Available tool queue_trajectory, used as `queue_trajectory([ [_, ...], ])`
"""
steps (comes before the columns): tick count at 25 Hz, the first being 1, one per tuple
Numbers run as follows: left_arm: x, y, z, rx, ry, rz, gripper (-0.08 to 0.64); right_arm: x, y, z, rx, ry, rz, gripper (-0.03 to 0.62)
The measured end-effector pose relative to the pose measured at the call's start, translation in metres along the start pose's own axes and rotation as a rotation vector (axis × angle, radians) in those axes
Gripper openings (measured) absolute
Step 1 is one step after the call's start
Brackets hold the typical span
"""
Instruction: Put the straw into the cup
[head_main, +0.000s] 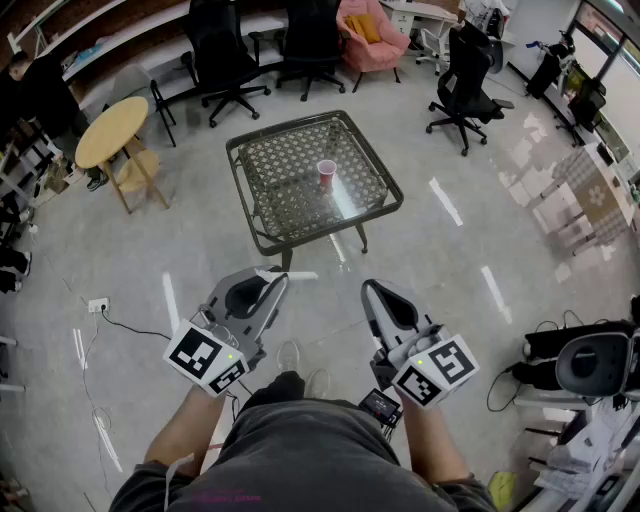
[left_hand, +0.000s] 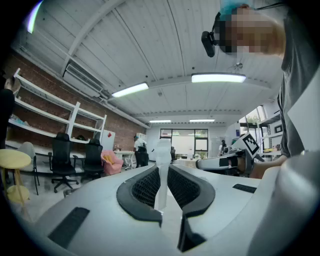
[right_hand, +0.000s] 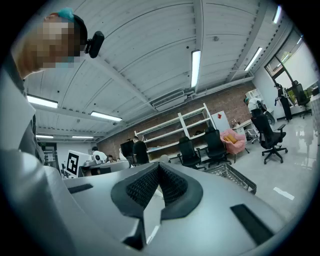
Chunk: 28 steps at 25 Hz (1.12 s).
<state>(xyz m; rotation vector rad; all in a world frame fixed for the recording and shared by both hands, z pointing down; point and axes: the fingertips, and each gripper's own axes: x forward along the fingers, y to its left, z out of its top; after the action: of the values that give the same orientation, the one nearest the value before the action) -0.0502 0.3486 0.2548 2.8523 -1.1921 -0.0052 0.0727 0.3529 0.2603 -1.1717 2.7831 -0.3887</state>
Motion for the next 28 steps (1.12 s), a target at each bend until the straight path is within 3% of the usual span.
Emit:
queue_trajectory([
  [11,0.005,0.005,0.009,0.019,-0.007,-0.010,0.051,0.016,0.014,0.002,-0.024,0.010,0.016,0.012],
  [28,0.024,0.001,0.000,0.022,0.031,-0.030,0.051,0.002,-0.012,-0.008,0.027,0.008,-0.034,0.014],
])
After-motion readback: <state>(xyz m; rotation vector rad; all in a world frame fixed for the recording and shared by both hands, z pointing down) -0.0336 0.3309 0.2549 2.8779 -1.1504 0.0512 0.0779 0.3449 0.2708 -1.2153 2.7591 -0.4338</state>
